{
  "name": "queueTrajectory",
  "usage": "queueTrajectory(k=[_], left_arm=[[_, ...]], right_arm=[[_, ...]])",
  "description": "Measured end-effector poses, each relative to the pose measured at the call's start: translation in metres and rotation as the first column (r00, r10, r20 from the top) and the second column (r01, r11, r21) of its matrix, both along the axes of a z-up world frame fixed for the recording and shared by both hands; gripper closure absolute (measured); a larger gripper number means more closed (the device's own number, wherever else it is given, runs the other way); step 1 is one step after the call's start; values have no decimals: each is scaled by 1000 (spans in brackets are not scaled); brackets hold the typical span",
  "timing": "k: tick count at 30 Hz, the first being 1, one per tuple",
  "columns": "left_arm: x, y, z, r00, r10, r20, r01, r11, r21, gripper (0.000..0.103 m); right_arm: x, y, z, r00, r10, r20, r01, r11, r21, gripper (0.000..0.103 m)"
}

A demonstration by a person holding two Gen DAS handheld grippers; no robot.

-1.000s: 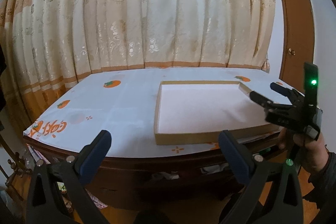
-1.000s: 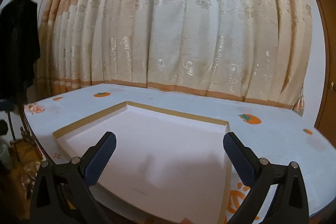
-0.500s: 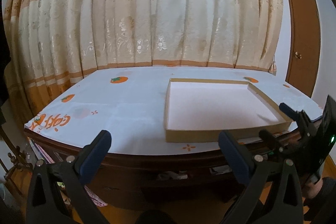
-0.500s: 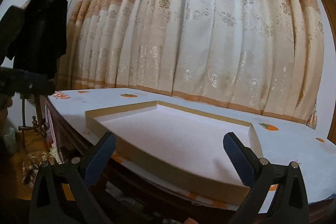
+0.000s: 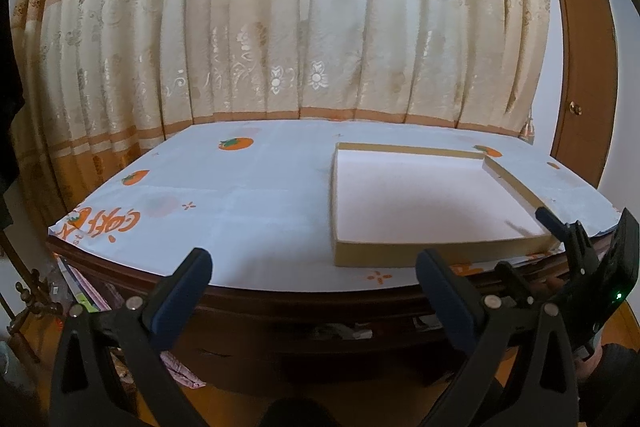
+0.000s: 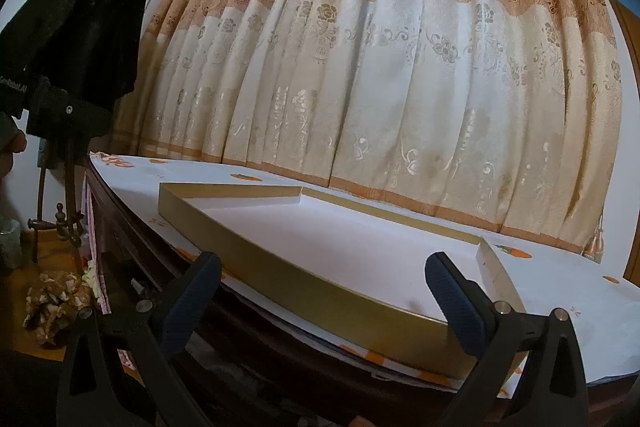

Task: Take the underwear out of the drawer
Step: 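Lower both tools toward the open drawer below the dresser top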

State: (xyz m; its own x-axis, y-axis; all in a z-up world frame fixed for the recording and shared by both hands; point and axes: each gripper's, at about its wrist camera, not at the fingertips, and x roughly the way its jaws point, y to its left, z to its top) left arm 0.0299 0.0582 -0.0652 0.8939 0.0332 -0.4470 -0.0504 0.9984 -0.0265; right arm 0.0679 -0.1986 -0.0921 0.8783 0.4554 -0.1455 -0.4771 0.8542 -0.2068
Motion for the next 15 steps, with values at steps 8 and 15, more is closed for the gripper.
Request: queueTrajectory(k=[8, 15], left_arm=[[5, 5, 1, 1000, 10, -14, -10, 1000, -9, 0], [6, 4, 0, 1000, 15, -25, -15, 1000, -9, 0]], right_arm=[[-4, 2, -5, 999, 18, 36, -17, 1000, -16, 0], [-7, 9, -10, 998, 28, 61, -23, 996, -85, 0]])
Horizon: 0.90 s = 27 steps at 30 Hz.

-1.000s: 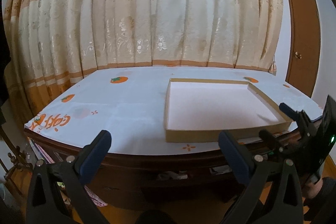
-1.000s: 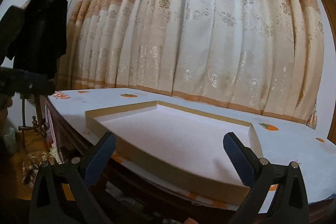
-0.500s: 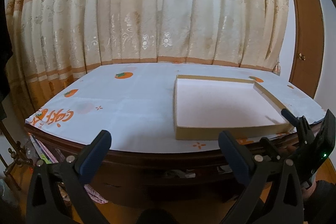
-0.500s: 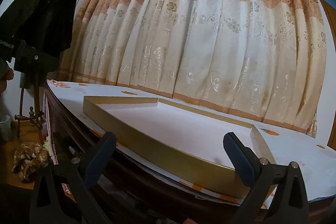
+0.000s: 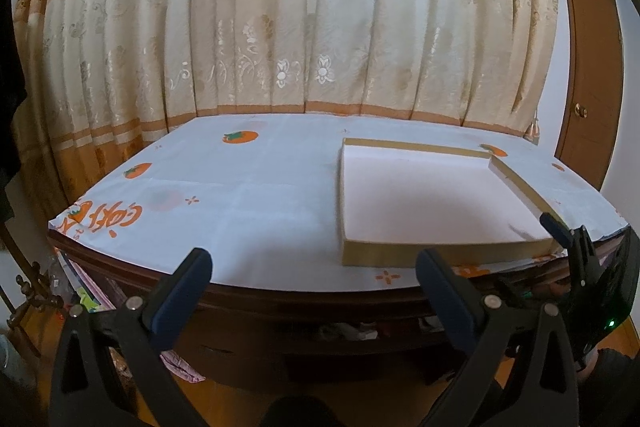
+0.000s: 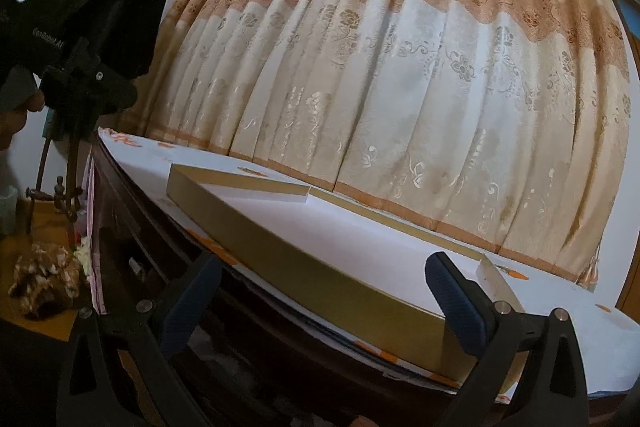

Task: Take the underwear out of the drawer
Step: 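Lower both tools toward the open drawer below the dresser top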

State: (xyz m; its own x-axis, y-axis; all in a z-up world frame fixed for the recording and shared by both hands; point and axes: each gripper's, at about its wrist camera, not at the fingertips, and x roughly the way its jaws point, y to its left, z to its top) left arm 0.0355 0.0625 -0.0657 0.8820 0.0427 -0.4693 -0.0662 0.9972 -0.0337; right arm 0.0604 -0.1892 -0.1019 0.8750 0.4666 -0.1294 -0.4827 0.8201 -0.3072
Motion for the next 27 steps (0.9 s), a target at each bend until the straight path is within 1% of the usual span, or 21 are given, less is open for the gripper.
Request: queueTrajectory(k=[9, 21, 24, 27], left_arm=[[-3, -2, 0, 1000, -7, -3, 7, 1000, 0, 0], [-11, 2, -3, 1000, -2, -5, 2, 1000, -3, 0], [-13, 3, -5, 1000, -4, -1, 4, 1000, -1, 0], [-15, 4, -6, 1000, -5, -9, 5, 1000, -3, 0]], right_arm=[[-3, -3, 2, 1000, -5, -27, 5, 1000, 8, 1], [-18, -1, 0, 999, -43, -27, 42, 999, -30, 1], [-21, 0, -4, 998, -24, -54, 21, 998, -52, 0], [-29, 2, -6, 999, -15, -52, 11, 998, -69, 0]])
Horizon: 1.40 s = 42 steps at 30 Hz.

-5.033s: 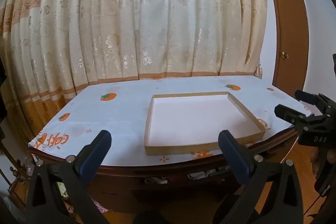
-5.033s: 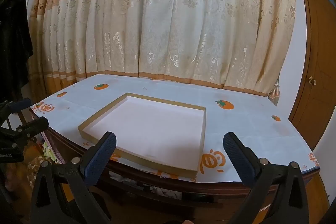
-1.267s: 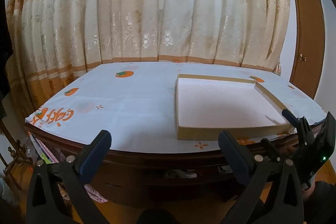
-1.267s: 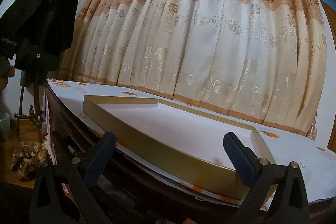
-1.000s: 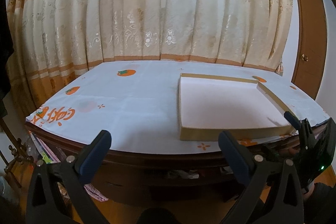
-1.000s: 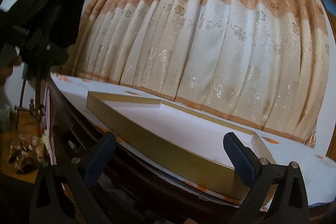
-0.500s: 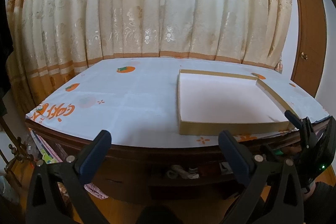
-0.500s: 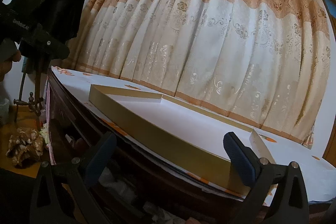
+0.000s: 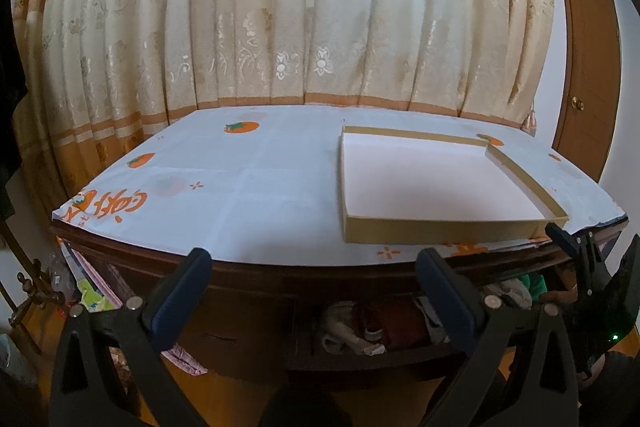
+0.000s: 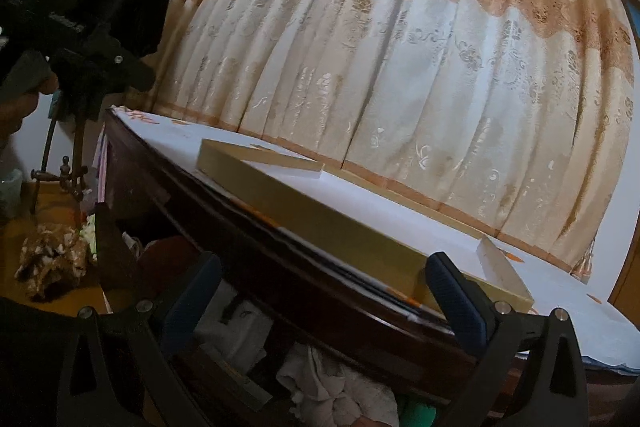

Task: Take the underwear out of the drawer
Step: 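Lower both tools toward the open drawer below the dresser top, then move both tools down into the drawer over the clothes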

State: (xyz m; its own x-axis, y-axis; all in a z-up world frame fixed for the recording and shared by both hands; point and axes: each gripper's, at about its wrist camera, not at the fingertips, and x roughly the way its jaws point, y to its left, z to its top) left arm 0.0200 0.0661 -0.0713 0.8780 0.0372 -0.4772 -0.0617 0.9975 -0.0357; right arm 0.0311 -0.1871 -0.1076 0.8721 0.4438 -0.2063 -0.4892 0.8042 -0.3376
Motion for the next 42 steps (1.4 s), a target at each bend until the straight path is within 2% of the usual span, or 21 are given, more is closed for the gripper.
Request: queueTrajectory(k=[10, 16, 42], left_arm=[[-7, -1, 0, 1000, 0, -1, 0, 1000, 4, 0], [-10, -2, 1, 1000, -2, 5, 2, 1000, 8, 0], [-28, -1, -2, 1000, -6, -3, 6, 1000, -2, 0]], right_arm=[[-14, -3, 2, 999, -4, -34, 4, 1000, 8, 0], [-16, -4, 2, 996, -53, -68, 54, 998, 11, 0], [-34, -5, 2, 990, -65, -125, 63, 998, -15, 0]])
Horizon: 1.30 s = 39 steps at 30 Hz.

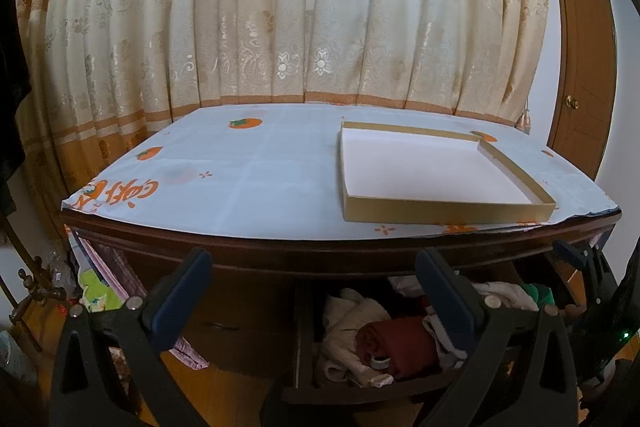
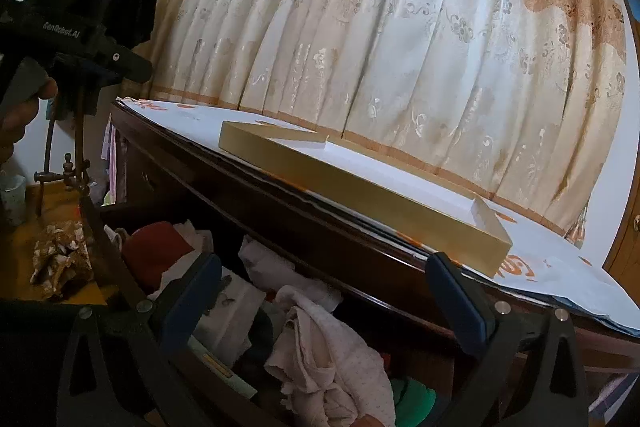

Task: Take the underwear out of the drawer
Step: 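Move both tools down into the drawer over the clothes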

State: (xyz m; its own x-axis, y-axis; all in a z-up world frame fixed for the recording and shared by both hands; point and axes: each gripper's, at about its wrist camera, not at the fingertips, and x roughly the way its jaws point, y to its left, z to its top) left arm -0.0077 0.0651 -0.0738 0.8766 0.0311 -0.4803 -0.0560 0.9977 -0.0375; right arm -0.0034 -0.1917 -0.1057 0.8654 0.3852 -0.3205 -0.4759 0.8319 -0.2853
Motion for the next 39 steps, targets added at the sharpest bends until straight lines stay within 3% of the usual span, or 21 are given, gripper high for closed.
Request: queueTrajectory(k=[39], left_arm=[[-8, -4, 0, 1000, -18, -7, 18, 1000, 1, 0]], right_arm=[[-32, -10, 11, 995, -16, -94, 16, 1000, 1, 0]])
